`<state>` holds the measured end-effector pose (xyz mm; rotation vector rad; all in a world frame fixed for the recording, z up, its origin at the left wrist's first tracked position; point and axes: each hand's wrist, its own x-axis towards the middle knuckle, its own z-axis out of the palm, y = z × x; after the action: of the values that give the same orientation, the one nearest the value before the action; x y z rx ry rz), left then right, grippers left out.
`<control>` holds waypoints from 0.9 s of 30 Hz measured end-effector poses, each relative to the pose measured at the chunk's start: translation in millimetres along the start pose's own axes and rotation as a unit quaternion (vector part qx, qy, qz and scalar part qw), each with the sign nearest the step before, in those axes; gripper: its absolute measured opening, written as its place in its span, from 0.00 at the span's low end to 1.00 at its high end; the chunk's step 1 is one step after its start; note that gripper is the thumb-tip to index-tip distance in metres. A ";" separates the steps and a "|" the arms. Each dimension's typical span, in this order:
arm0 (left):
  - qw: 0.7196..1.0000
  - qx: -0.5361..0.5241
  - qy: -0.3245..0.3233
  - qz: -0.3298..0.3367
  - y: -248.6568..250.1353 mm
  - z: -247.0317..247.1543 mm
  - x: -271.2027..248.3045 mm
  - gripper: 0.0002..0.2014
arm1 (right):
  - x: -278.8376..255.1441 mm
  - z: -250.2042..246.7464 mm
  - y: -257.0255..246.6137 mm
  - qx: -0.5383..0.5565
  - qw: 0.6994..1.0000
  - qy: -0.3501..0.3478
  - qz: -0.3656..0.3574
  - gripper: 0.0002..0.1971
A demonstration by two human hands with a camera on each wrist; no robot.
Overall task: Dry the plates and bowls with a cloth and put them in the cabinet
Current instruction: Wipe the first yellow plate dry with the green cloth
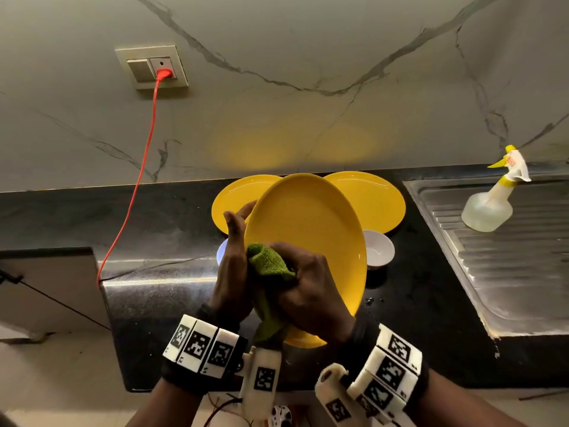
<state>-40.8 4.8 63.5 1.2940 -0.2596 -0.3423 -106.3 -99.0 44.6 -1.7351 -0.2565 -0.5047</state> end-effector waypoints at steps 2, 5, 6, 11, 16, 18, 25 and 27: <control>1.000 0.004 -0.020 -0.016 -1.2 1.7 -1.1 0.34 | 2.1 -0.2 1.6 -0.006 1.000 0.010 -0.007 0.16; 0.999 0.002 -0.037 -0.013 -6.0 5.8 -5.6 0.33 | 21.4 -8.1 5.8 -0.043 0.997 0.061 -0.007 0.16; 0.999 0.003 -0.038 -0.004 -6.0 7.6 -6.5 0.31 | 30.1 -11.8 7.9 -0.061 0.995 0.083 -0.002 0.15; 1.000 0.005 0.007 -0.020 -4.3 6.1 -8.0 0.33 | 31.4 -8.9 10.8 -0.058 0.994 0.085 0.021 0.13; 0.998 0.007 0.057 -0.002 -9.4 1.1 -5.7 0.37 | 4.1 8.1 8.0 -0.021 1.000 0.006 0.001 0.15; 1.000 -0.001 0.026 -0.003 -8.6 3.1 -5.9 0.35 | 12.8 6.0 10.7 -0.029 0.999 0.027 0.012 0.14; 0.998 0.032 -0.010 0.044 -6.5 11.6 -9.5 0.20 | 37.2 -3.9 12.8 -0.081 0.988 0.129 0.018 0.13; 0.998 0.034 0.003 0.049 -6.3 11.6 -13.5 0.30 | 25.0 4.9 10.3 -0.060 0.993 0.099 0.003 0.21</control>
<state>-58.2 -1.8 60.4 1.3441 -0.3314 -0.2486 -78.9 -99.0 46.5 -1.7870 -0.0809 -0.6937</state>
